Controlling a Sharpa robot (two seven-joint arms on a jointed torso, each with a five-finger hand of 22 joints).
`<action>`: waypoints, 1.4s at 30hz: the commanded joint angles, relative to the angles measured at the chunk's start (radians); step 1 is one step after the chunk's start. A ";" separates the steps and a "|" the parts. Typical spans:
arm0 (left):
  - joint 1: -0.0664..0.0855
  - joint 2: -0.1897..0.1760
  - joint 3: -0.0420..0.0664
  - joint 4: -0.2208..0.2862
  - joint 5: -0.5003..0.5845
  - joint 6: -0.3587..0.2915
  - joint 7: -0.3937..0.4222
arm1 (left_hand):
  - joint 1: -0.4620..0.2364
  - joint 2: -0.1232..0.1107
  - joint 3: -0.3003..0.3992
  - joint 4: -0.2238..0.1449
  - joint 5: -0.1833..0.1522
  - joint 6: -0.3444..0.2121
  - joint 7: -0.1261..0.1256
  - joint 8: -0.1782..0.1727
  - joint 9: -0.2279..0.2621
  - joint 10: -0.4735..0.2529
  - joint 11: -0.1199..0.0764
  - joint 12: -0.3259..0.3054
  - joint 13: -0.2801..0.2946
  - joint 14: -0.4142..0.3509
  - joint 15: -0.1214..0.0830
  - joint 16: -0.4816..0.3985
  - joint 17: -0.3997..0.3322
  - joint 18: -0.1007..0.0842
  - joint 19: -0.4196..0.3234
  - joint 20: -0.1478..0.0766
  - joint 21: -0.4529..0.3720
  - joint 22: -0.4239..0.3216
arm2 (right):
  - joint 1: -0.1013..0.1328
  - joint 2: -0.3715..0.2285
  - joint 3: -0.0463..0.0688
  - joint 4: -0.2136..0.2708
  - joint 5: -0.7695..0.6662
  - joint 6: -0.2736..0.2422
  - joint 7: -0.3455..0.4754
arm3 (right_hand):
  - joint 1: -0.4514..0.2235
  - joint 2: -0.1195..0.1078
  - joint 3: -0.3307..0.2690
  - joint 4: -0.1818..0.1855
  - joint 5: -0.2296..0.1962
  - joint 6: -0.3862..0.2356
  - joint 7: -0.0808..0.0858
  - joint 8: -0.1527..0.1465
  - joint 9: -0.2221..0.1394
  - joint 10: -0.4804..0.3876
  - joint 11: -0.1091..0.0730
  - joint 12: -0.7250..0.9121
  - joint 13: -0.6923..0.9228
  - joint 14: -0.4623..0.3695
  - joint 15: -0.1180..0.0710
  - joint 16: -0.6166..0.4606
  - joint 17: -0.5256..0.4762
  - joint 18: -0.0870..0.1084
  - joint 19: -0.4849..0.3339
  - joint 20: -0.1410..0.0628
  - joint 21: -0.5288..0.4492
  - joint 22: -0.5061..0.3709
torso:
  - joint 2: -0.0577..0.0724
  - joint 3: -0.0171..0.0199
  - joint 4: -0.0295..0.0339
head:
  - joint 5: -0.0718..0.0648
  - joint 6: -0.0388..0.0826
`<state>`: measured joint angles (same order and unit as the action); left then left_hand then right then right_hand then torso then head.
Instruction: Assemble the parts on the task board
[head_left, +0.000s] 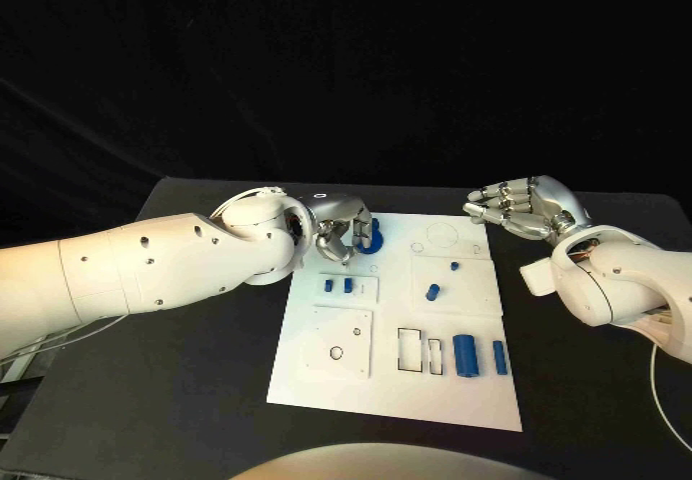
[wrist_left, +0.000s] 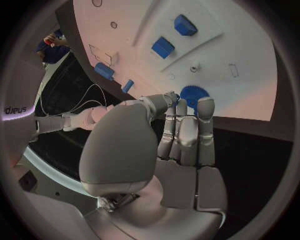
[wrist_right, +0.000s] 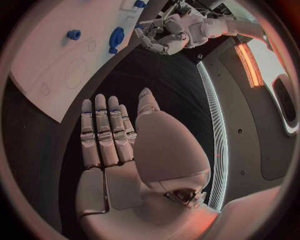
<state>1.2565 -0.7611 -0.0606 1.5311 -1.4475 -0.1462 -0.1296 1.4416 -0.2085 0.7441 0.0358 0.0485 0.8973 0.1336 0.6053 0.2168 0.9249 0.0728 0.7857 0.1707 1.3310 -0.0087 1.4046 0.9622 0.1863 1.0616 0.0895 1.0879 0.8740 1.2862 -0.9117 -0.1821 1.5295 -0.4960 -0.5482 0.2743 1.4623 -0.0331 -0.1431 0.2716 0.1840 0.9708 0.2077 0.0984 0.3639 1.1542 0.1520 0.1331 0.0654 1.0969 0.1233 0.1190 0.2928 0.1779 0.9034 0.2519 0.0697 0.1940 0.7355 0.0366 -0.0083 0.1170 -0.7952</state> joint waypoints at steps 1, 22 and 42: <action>0.000 -0.012 0.001 0.008 0.025 0.016 -0.013 | -0.009 0.000 0.005 0.000 0.003 0.005 -0.001 0.001 0.002 0.012 -0.014 0.003 0.004 0.003 0.001 0.004 -0.001 -0.018 0.006 0.002 0.006 0.000 | 0.000 0.000 0.000 0.000 -0.008 0.008 0.012 | 0.008 0.001 0.004 -0.001 0.000 0.004 0.006 -0.006 -0.001 -0.008 0.001 0.002 -0.001 0.008 0.000 -0.006 -0.001 0.007 0.000 -0.001 0.002 -0.002 | 0.000 0.0000 0.0010 | 0.001 -0.001; -0.001 -0.039 -0.003 0.002 0.033 0.072 -0.024 | -0.032 -0.009 0.013 0.003 0.002 0.009 -0.001 -0.003 0.005 0.014 -0.013 -0.008 -0.001 -0.002 0.002 0.002 -0.009 -0.017 -0.005 0.004 -0.001 -0.008 | -0.001 0.003 0.000 -0.003 -0.008 0.009 0.014 | 0.011 0.001 0.005 -0.001 0.001 0.004 0.006 -0.007 -0.001 -0.008 0.001 0.002 -0.001 0.007 0.000 -0.007 -0.002 0.007 0.000 -0.001 0.001 -0.003 | 0.001 0.0014 -0.0008 | -0.005 -0.008; -0.025 -0.025 -0.007 -0.010 0.043 0.075 -0.022 | -0.036 -0.010 0.014 0.004 0.002 0.010 -0.001 -0.003 0.006 0.015 -0.013 -0.010 -0.002 -0.002 0.003 0.002 -0.010 -0.016 -0.006 0.004 -0.002 -0.009 | -0.001 0.006 0.000 -0.007 -0.007 0.016 0.011 | 0.013 0.001 0.005 -0.001 0.001 0.004 0.005 -0.007 -0.001 -0.008 0.001 0.002 -0.001 0.008 0.000 -0.007 -0.003 0.007 0.000 -0.001 0.001 -0.004 | 0.000 0.0020 -0.0010 | -0.001 -0.005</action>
<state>1.2323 -0.7891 -0.0678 1.5209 -1.4125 -0.0845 -0.1531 1.4127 -0.2190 0.7551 0.0386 0.0457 0.9005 0.1298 0.5996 0.2213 0.9369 0.0611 0.7805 0.1693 1.3310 -0.0086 1.4046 0.9530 0.1864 1.0615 0.0896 1.0873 0.8651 1.2858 -0.9067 -0.1822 1.5226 -0.4957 -0.5476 0.2763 1.4623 -0.0330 -0.1431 0.2716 0.1840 0.9708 0.2077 0.0945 0.3641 1.1542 0.1520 0.1331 0.0654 1.0969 0.1233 0.1152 0.2908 0.1778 0.9034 0.2519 0.0697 0.1913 0.7365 0.0383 -0.0090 0.1165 -0.8005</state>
